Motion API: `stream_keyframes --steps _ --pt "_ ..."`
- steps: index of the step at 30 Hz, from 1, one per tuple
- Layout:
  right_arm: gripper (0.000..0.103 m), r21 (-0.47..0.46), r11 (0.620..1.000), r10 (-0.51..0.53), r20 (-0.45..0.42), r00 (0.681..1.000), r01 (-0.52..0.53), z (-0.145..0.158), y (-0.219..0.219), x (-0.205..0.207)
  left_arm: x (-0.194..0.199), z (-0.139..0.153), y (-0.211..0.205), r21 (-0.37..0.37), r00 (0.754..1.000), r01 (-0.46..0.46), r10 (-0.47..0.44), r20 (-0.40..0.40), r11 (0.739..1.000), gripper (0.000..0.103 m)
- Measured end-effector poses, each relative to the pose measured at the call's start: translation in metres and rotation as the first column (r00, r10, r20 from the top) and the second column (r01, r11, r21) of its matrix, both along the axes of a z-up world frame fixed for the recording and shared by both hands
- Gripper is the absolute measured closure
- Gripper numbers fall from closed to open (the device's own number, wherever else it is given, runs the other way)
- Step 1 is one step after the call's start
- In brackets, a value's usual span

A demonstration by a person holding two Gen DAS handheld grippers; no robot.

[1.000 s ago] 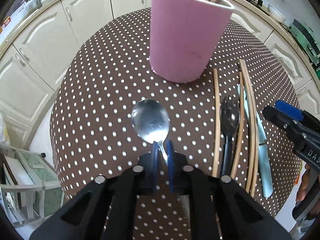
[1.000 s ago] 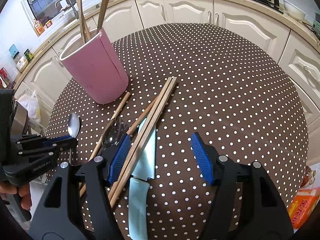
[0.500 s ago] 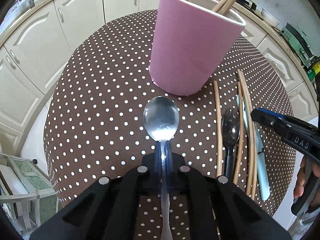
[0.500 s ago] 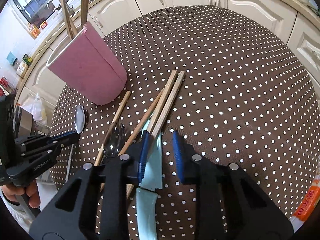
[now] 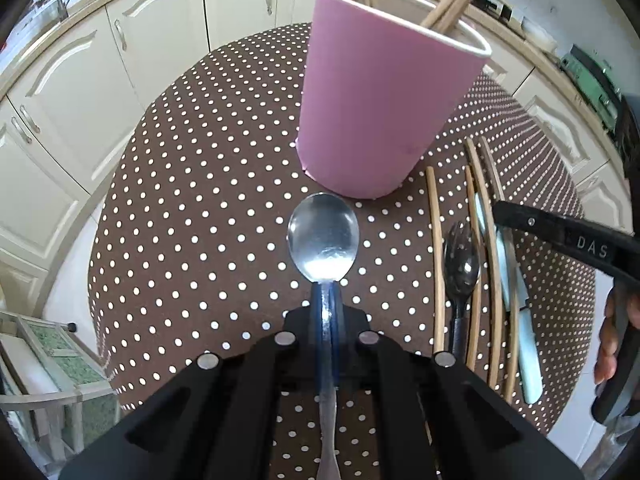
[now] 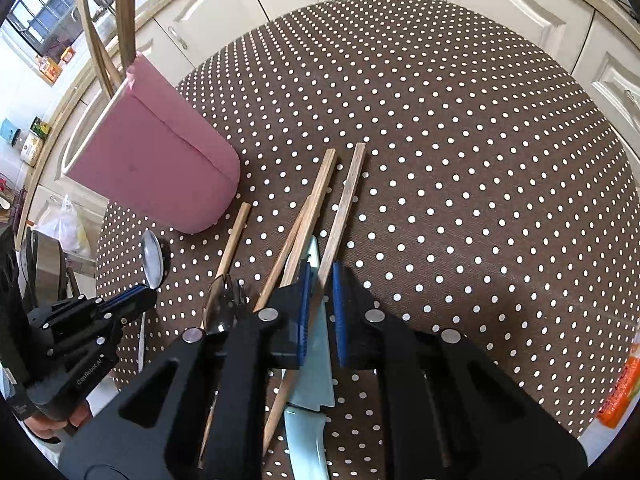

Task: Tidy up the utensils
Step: 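Lift the spoon with the left gripper while the right gripper grasps a wooden chopstick, then carry the spoon and chopstick up over the pink cup with both grippers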

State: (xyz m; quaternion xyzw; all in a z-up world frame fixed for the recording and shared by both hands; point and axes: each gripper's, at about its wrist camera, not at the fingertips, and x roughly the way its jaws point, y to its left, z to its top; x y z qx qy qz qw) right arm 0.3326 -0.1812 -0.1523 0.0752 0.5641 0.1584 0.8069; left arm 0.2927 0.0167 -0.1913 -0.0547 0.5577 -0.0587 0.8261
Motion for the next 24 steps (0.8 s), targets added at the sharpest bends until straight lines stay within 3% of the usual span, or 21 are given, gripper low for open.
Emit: stream_keyframes --steps 6,12,24 --pt "0.096 0.06 0.998 -0.025 0.144 0.989 0.017 0.021 -0.029 -0.031 -0.013 0.012 0.018 -0.127 0.996 -0.008 0.019 0.085 0.992 0.1" --pt "0.097 0.104 0.994 -0.015 0.31 0.951 -0.018 0.06 -0.032 -0.064 -0.033 0.036 0.017 -0.163 0.977 0.032 0.003 0.215 0.986 0.1" --pt "0.097 0.175 0.981 -0.028 0.553 0.833 -0.083 0.12 -0.014 -0.108 -0.08 0.089 0.006 -0.193 0.881 0.128 -0.022 0.473 0.973 0.1"
